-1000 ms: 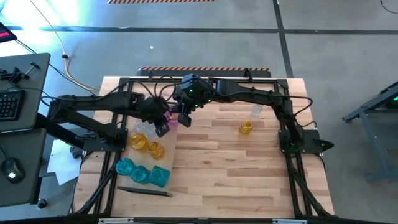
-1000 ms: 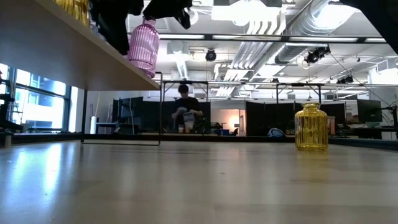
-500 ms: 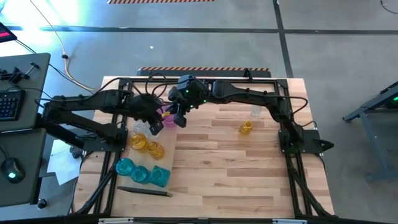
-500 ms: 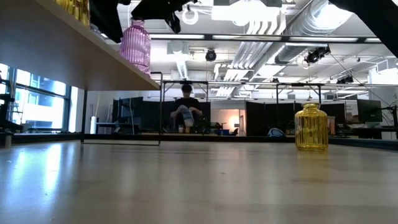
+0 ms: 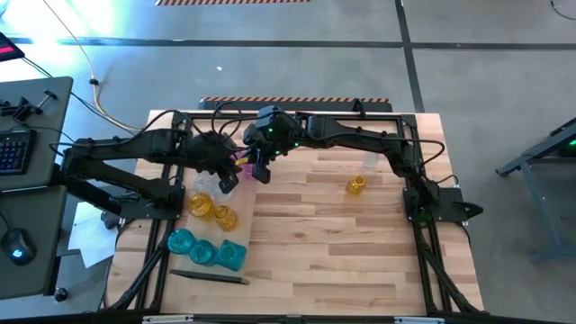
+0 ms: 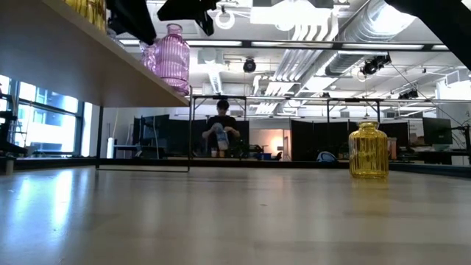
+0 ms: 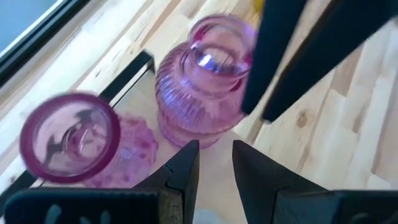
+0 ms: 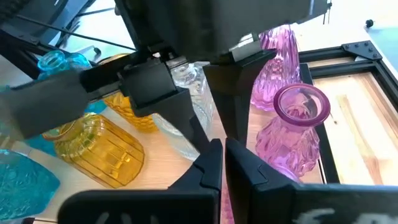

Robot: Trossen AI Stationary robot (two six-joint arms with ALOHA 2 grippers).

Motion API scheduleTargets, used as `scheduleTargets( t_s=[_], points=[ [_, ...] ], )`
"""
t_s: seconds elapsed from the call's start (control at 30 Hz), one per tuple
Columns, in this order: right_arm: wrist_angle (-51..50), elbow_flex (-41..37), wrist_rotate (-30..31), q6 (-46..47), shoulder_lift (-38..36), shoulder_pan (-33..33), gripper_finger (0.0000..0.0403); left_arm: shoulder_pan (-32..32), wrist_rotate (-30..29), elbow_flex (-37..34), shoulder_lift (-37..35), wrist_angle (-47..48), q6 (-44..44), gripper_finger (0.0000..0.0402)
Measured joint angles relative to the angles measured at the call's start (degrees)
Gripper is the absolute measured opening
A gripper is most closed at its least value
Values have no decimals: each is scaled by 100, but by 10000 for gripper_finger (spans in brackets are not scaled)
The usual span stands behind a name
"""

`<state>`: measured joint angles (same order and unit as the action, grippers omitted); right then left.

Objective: Sort vases onto shelf
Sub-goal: Put the violet flower vase on the shelf, then adjust the violet flower vase on the shelf

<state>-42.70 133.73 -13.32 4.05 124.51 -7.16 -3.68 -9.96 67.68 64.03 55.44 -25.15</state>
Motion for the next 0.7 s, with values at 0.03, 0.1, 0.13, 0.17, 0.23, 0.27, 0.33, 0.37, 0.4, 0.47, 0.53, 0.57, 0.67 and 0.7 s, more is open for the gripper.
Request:
scheduleTargets(
  t_s=[0.03,0.1,0.13,0.17,0.23,0.27,0.33,0.37,0.4,0.47,0.53,0.57,0.67,0.7],
  points=[
    [8,0,-1,0,-1,-1,0,0,1,30,-21,-1,24,87],
    [11,2,0,0,-4,-2,0,0,2,120,-47,9,73,87],
    [11,2,0,0,-4,-2,0,0,-2,153,-48,4,90,87],
    [15,2,2,0,-4,-2,0,-4,-5,183,-50,34,130,87],
    [24,2,3,0,-10,-2,0,-11,-39,272,-71,72,187,87],
    [24,2,17,0,-11,-2,0,-11,-55,330,-79,58,193,87],
    [24,4,117,-2,-11,-4,0,-11,-80,417,-83,83,208,87],
    [24,3,138,-2,-11,-4,0,-11,-90,452,-83,114,237,87],
    [25,4,154,-2,-11,-4,0,-11,-91,497,-90,113,278,87],
    [24,4,156,-7,-13,-18,0,-11,-126,597,-112,101,293,87],
    [10,7,159,-9,-15,-33,0,-11,-192,697,-126,103,367,87],
    [13,5,169,-7,-15,-37,0,-11,-234,749,-149,117,445,87],
    [10,-30,176,-8,-24,-66,0,-11,-426,965,-254,73,530,87],
    [8,-33,179,-15,-24,-73,0,-11,-456,1007,-293,86,534,87]
  ],
)
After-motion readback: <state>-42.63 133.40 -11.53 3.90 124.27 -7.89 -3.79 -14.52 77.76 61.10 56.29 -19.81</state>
